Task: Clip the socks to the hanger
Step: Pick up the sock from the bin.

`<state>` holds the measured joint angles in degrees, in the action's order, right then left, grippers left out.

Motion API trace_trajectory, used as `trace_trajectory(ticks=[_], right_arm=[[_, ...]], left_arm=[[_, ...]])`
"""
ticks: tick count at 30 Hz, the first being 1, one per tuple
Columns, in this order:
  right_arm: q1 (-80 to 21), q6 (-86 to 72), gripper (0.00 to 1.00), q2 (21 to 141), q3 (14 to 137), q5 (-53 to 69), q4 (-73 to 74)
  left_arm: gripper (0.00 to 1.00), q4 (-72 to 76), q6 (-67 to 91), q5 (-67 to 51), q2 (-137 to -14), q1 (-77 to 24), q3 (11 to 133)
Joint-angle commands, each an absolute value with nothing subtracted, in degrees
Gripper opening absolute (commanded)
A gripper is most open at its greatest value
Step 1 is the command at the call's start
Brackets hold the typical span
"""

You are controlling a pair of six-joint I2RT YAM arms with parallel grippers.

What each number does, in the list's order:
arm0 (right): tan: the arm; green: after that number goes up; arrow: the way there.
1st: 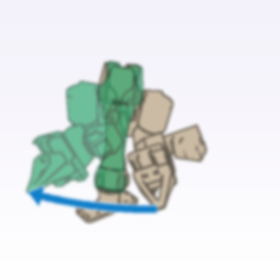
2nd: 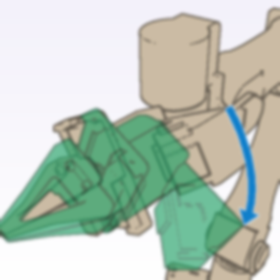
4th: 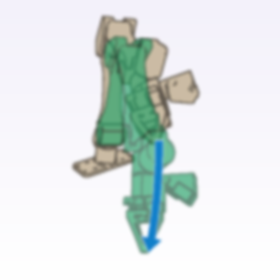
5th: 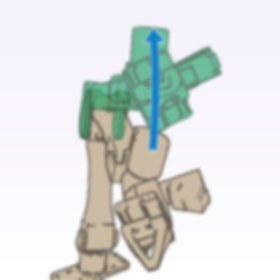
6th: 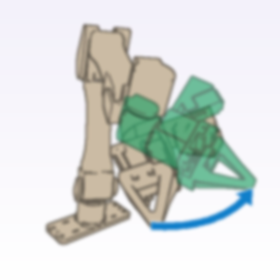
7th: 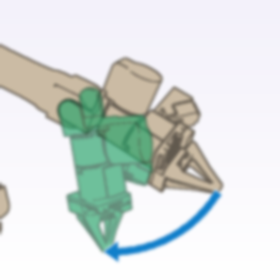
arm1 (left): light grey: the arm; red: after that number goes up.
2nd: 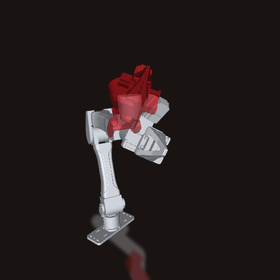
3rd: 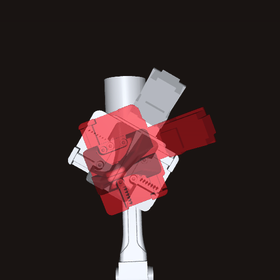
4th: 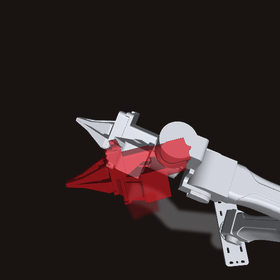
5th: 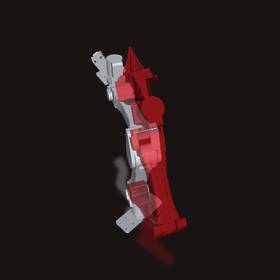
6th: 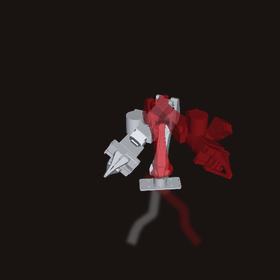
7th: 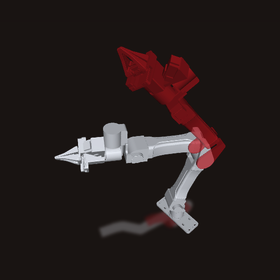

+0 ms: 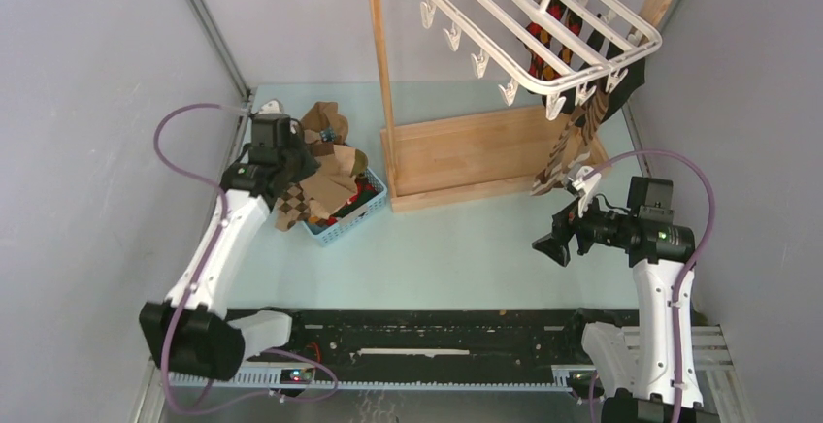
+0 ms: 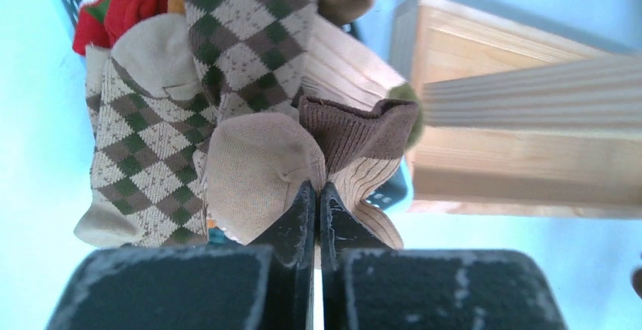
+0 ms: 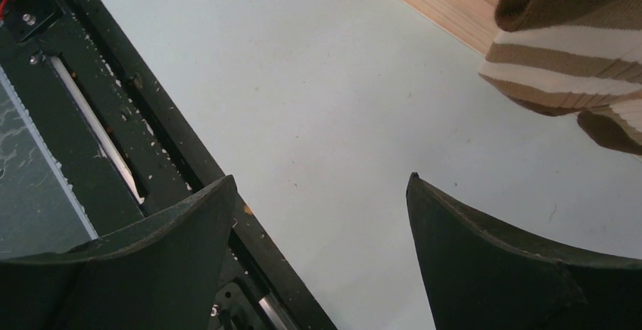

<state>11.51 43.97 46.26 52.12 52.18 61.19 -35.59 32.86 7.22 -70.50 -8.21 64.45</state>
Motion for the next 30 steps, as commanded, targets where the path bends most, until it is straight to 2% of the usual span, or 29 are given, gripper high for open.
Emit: trace_trajectory(ticks=[1, 7, 13, 18, 21, 27, 30], right_arm=[[11.5, 46.8, 0.91, 45.2, 53.7, 56.7, 62.5], [10.5, 51.4, 0.92, 43.1, 53.9, 60.8, 63.5], [7.3, 60.4, 0.92, 39.3, 52.1, 69.8, 63.4], [-0.3, 54.8, 0.91, 36.5, 50.8, 73.9, 53.2], [-7.3, 41.1, 0.90, 33.9, 49.3, 70.2, 41.2], [-22.3, 24.5, 0.89, 27.6, 43.8, 52.8, 24.1], [-24.4, 16.3, 0.86, 25.5, 40.4, 49.6, 18.9]], left_arm=[[0.00, -34.6, 25.3, 1.6, -62.9, -8.0, 64.0], [0.00, -29.5, 13.0, -14.1, -57.4, -8.0, 62.3], [0.00, -19.6, 6.1, -27.0, -49.5, -8.2, 56.3], [0.00, -7.6, 6.7, -36.4, -43.4, -12.4, 50.1], [0.00, -3.1, 7.4, -35.9, -42.8, -19.9, 48.9], [0.00, 6.7, 11.7, -29.4, -47.6, -34.8, 48.3], [0.00, 12.9, 13.8, -26.9, -50.8, -39.9, 47.3]])
